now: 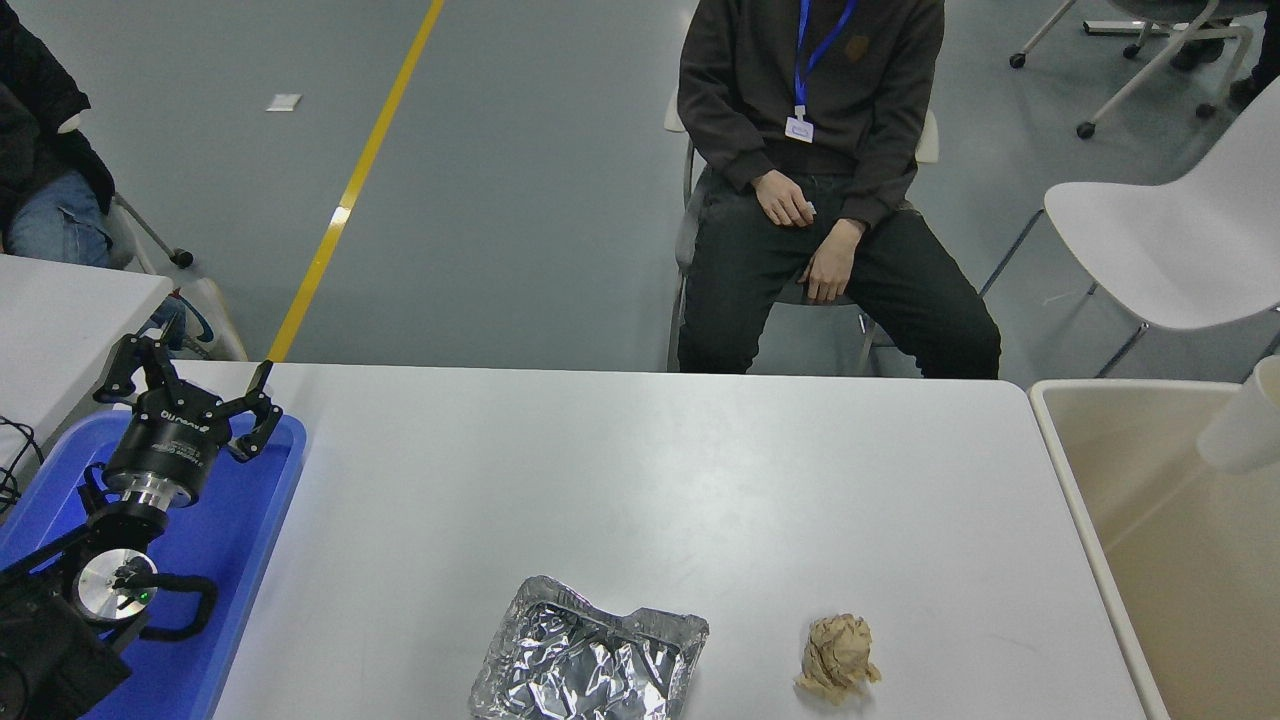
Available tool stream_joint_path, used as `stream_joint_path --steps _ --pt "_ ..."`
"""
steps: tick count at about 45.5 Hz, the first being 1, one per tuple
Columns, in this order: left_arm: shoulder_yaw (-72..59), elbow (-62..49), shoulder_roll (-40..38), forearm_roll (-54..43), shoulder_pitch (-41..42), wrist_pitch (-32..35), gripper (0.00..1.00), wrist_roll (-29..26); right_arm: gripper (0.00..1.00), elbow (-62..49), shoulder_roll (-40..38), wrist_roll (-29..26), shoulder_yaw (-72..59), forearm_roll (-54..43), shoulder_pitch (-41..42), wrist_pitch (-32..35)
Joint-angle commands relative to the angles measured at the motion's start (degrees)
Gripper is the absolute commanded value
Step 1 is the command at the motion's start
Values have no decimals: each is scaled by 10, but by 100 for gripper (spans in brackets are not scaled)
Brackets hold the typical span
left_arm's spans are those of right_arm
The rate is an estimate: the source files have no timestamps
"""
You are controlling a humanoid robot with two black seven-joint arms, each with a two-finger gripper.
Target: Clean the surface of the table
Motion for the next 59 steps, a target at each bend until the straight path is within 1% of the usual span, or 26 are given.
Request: stream_joint_path --steps 1,10,15,21,28,29,33,42,47,59 --pt "0 0 0 0 0 0 100 0 0 -87 53 19 31 21 -100 -30" --pt "0 0 0 0 0 0 100 0 0 -197 110 38 73 22 -180 -31" --pt "0 0 0 0 0 0 100 0 0 -259 137 65 75 23 -207 -31" --pt "0 0 0 0 0 0 100 1 0 -350 190 89 74 32 -242 -31" --pt "0 0 0 0 0 0 100 0 0 -493 278 122 71 68 -299 -31" --pt "0 0 0 0 0 0 100 0 0 -536 305 133 67 74 -316 -31" --pt "0 0 0 0 0 0 100 0 0 -607 354 157 65 76 -340 -30" --pt "0 0 0 0 0 0 100 0 0 -620 376 157 65 81 -346 -34" --pt "0 0 0 0 0 0 100 0 0 -623 389 153 64 80 -348 -51" --pt "0 0 0 0 0 0 100 0 0 -624 396 142 62 80 -354 -66"
